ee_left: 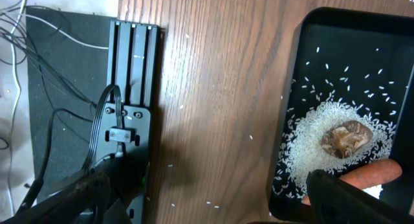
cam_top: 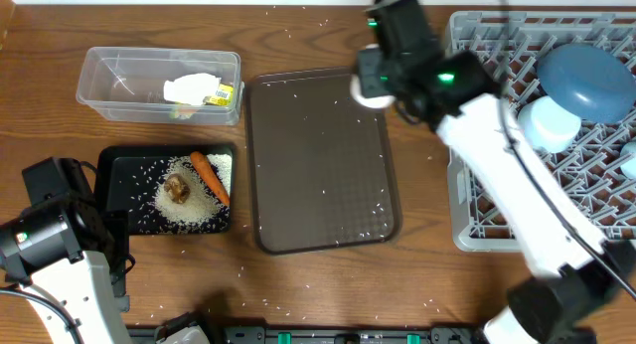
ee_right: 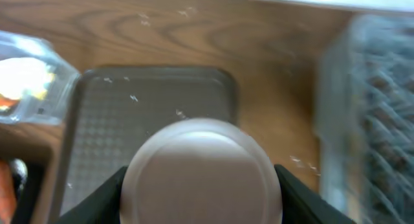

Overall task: Sort waste into correct bins and load items into the dishwasher rack
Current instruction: 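Carry the white cup into the rack and lower it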

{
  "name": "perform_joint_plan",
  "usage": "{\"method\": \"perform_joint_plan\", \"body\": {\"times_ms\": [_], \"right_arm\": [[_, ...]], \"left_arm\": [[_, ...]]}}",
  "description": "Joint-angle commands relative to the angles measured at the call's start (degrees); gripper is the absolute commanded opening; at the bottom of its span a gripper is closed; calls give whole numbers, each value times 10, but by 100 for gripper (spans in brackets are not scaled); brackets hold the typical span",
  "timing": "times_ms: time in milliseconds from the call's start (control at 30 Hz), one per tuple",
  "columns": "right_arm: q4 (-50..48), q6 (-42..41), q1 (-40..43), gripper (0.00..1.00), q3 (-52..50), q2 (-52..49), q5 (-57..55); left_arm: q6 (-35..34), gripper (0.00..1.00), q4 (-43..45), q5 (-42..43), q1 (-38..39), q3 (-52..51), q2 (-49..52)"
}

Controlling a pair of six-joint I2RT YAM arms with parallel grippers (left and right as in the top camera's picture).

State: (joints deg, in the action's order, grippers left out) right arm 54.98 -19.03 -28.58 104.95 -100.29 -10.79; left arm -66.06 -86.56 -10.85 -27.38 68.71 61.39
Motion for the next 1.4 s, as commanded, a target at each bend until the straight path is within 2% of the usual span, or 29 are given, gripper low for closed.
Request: {"method": "perform_joint_plan", "body": {"times_ms": [0, 267, 567, 767, 1100, 1367], "right_arm": [[57, -62, 38, 51, 3, 43, -49], [194, -80, 155, 49, 3, 101, -55], [215, -70, 322, 50, -2, 122, -59], [156, -71, 416, 52, -64, 122, -59], [-38, -68, 522, 54, -255, 122, -59], [-135, -2, 563, 56, -287, 122, -59]], "left_arm": [[-7, 98, -2, -7, -3, 1, 0], [-7, 98, -2, -6, -3, 1, 0], [-7, 98, -2, -7, -3, 1, 0], [-7, 98, -2, -7, -3, 1, 0], [-7, 98, -2, -6, -3, 1, 0], [-7, 98, -2, -7, -3, 1, 0]]}}
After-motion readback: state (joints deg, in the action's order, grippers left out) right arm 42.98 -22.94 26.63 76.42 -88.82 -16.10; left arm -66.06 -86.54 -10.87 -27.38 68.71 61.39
